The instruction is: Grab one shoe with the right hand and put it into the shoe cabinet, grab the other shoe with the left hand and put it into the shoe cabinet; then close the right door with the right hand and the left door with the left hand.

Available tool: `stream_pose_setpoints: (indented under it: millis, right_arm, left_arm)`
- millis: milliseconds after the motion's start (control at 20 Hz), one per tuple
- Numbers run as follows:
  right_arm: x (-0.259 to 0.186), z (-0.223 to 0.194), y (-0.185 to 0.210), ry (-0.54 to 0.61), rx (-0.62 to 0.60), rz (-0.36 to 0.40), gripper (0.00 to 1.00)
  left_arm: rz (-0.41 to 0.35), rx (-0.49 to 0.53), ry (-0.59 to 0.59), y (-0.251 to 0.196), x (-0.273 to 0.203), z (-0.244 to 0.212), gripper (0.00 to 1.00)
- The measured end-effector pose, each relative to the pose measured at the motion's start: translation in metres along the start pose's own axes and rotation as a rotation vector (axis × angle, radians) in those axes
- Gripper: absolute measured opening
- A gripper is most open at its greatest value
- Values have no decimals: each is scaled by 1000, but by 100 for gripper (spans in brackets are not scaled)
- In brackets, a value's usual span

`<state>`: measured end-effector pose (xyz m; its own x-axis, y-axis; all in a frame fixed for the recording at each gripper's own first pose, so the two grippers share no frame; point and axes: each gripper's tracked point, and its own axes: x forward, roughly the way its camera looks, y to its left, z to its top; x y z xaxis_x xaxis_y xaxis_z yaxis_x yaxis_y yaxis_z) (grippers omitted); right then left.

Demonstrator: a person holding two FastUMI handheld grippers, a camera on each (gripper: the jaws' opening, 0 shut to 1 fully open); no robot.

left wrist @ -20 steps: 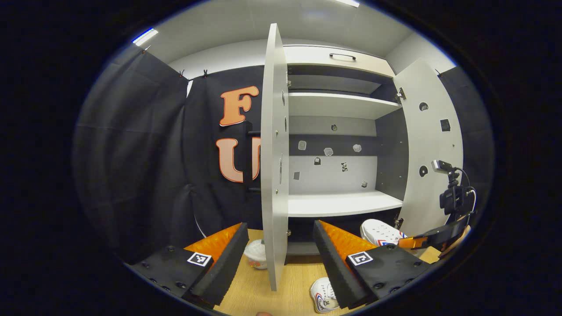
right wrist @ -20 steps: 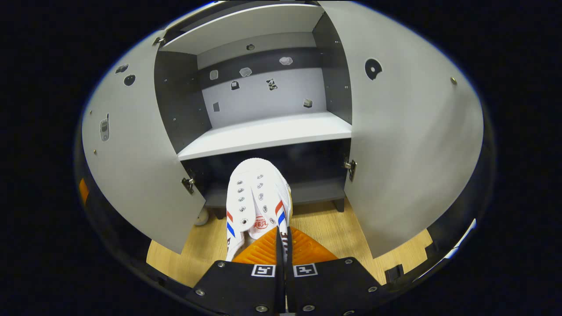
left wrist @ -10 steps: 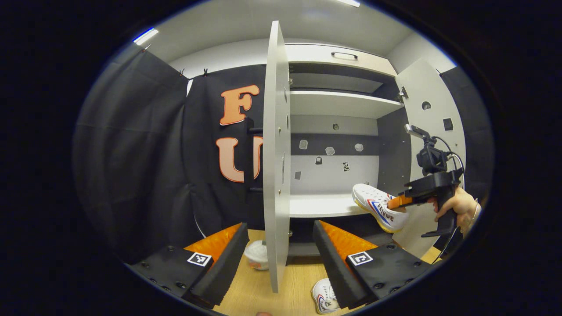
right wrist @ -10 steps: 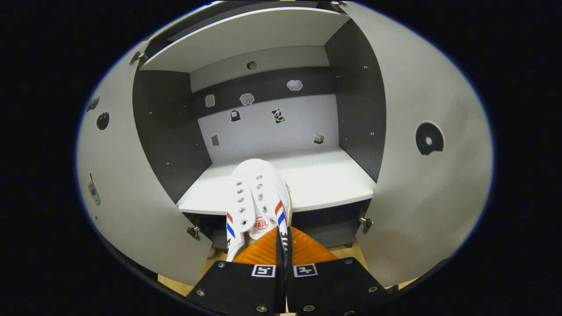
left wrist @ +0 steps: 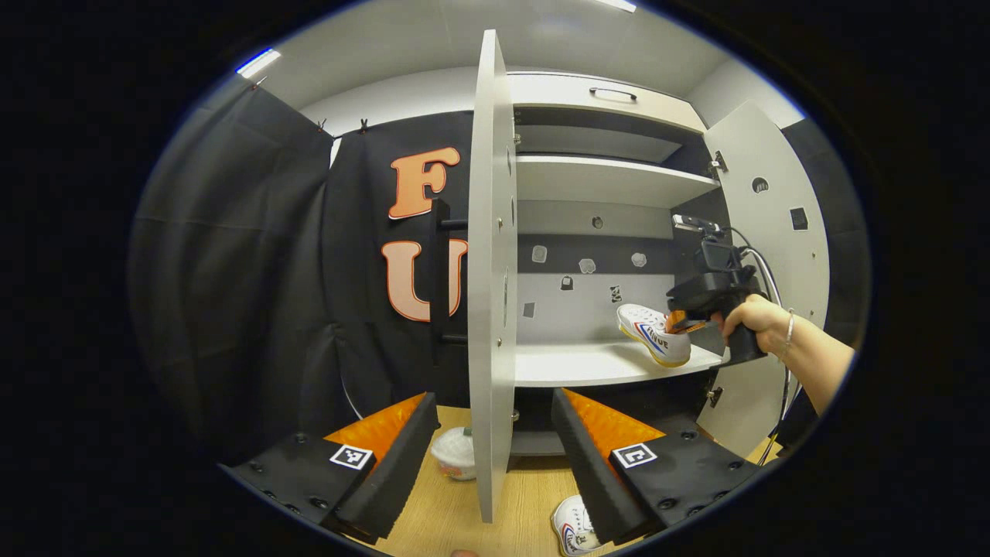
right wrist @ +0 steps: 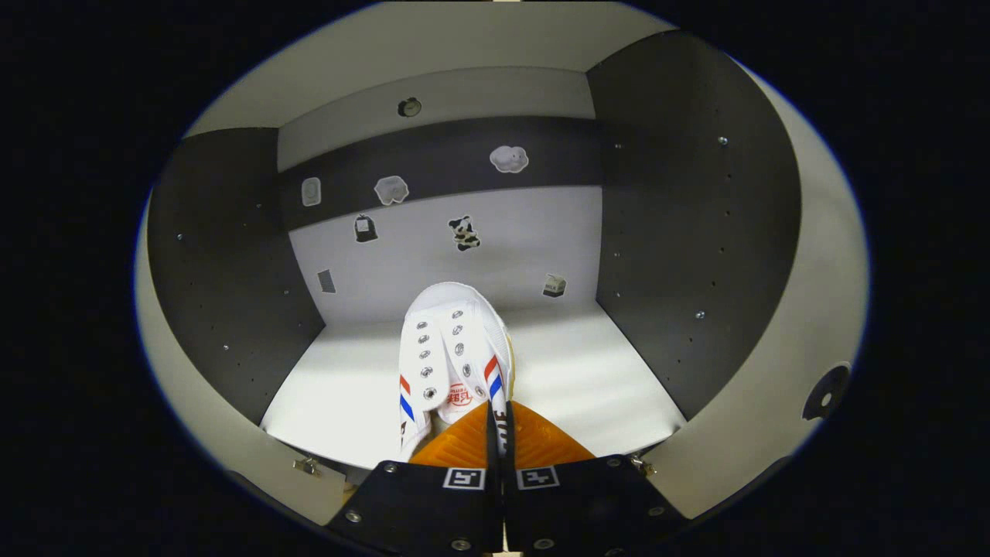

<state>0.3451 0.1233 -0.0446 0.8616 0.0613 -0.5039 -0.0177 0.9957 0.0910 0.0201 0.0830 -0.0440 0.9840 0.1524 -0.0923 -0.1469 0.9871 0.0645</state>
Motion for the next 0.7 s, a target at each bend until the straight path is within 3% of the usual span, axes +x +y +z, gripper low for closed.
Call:
stream_pose_setpoints:
  millis: [200,400,550,600,650,700]
  right_arm:
    - [39,-15,-10,97,27,-41,0]
    - [42,-18,-12,121,45,-38,1]
    - [31,-11,-9,83,28,-20,16]
    - [25,-3,-9,52,37,-13,14]
    - [19,4,-7,32,48,-5,22]
    - [12,10,-6,14,51,6,23]
  left_arm:
    - [-3,1,19,-2,4,-9,94]
    - [5,5,21,-1,6,-10,97]
    - [2,0,31,-3,8,-12,97]
    - [1,2,32,-4,7,-13,97]
    - [3,3,32,-6,6,-13,97]
    - [3,2,32,-6,6,-13,97]
